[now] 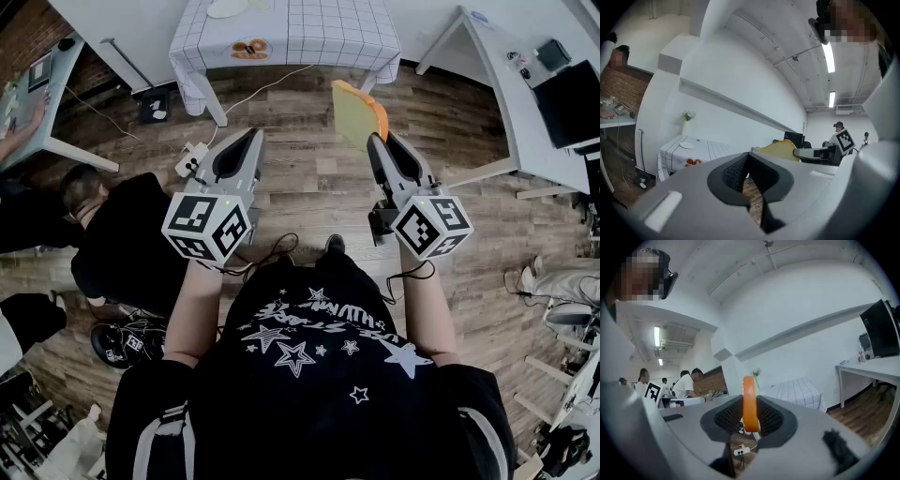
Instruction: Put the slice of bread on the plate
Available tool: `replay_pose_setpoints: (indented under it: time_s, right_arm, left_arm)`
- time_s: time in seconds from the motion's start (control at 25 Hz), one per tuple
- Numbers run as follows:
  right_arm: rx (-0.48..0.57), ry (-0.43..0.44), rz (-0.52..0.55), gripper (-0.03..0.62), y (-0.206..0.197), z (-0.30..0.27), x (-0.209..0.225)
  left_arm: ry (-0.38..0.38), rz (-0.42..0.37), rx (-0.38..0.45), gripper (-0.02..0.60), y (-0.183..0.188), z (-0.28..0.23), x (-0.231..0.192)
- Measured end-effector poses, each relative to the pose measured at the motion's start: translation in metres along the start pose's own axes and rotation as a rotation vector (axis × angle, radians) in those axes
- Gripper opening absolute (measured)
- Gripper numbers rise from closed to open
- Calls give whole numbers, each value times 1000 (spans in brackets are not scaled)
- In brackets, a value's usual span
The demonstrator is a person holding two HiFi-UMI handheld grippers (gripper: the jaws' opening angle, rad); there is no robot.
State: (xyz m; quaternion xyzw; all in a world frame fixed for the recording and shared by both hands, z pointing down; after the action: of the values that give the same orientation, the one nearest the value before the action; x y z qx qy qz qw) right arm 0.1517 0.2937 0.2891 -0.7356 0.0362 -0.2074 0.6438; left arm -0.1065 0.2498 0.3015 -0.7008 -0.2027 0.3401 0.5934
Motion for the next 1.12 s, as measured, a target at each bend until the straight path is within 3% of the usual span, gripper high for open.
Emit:
replay_pose_setpoints:
  time_s: [0.52,0.72,1.12]
  right_arm:
    - [18,-19,30,94,2,1,-16]
    - [2,-31,134,94,2,-4,-37]
    - [-16,-53,94,95,1,-10,-37]
  left_arm:
    - [0,-29,5,9,4,14,-4]
    - [1,-24,-4,8,2,22,-14]
    - [-16,-37,-7,9,7,16,-23]
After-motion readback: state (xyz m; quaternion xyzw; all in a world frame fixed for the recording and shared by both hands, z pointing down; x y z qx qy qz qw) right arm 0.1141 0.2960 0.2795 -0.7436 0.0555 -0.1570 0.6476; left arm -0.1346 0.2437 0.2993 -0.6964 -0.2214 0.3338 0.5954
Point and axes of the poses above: the fingertips, and each gripper's own axes: z backward along the fingers, x to its right, y out of its top, the point moved 7 cm from there along z, backward along the fingers, and after that the axes turned 3 degrees about -y, right-handed, at the moved point
